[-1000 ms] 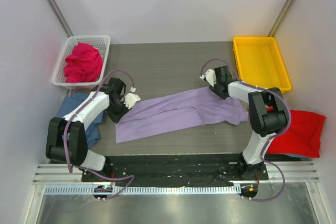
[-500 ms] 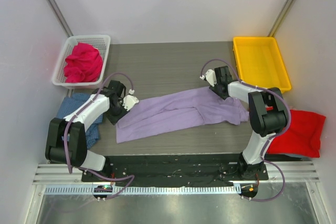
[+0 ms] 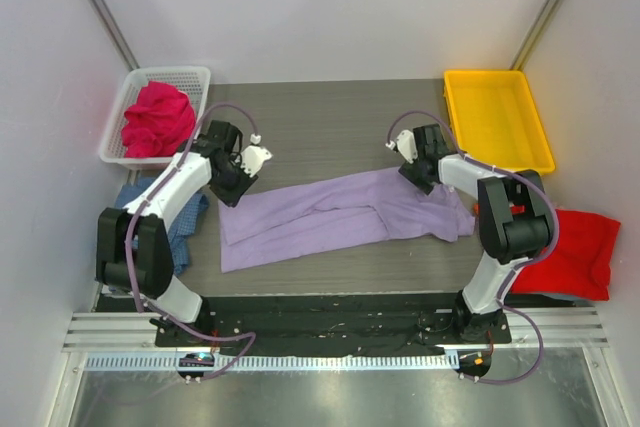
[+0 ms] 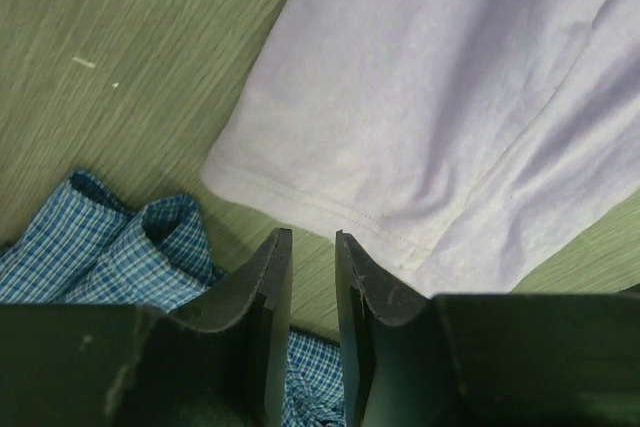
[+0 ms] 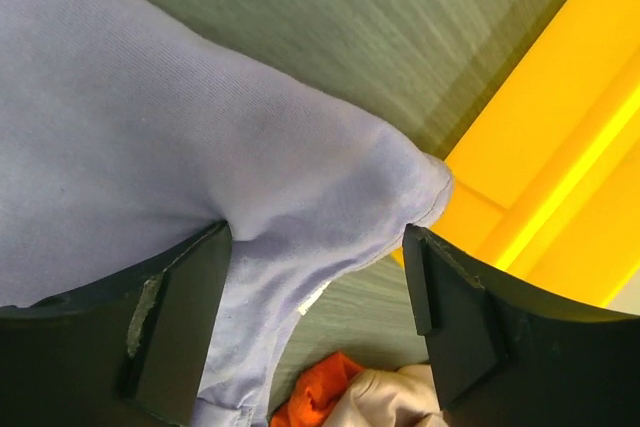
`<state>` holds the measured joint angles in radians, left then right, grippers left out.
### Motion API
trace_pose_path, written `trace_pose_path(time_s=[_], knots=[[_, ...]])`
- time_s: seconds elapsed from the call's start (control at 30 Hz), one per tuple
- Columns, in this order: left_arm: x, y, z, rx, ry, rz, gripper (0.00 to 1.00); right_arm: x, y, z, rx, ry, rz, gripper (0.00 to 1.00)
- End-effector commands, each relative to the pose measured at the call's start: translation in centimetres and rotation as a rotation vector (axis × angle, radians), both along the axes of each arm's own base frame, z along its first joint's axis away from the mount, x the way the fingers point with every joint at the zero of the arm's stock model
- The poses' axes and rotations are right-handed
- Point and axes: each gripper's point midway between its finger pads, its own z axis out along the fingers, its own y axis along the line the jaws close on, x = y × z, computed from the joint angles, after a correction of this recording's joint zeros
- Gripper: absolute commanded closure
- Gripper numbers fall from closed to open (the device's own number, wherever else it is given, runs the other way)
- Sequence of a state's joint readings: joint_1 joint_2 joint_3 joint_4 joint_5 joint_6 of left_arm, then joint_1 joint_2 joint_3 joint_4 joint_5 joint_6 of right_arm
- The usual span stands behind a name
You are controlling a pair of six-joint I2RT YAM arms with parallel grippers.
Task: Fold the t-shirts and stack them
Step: Fold the other side of the tshirt into a rectangle, then rotate the tshirt 90 degrees
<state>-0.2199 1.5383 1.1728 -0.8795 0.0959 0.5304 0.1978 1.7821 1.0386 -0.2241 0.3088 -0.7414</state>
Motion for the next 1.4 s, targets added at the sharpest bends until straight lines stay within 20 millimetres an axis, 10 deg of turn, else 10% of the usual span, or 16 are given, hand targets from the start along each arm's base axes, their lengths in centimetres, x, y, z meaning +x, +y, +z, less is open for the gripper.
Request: trace_pose_path(time_s=[0.0, 0.63, 1.37], knots=[[0.7, -0.9, -0.8, -0.043, 0.038, -0.002, 0.71, -5.0, 0.2, -2.0, 0.050, 0.188, -0.008, 0.18], [0.1, -1.8, -4.0, -0.032, 0.123, -0.033, 0.70, -7.4, 3.8, 4.3, 0.166, 0.098, 0.046, 0.09], [-0.1, -0.3, -8.8, 0.095, 0.212, -0.059, 0.70, -6.4, 5.0, -1.9, 0.103, 0.180, 0.068, 0.09]])
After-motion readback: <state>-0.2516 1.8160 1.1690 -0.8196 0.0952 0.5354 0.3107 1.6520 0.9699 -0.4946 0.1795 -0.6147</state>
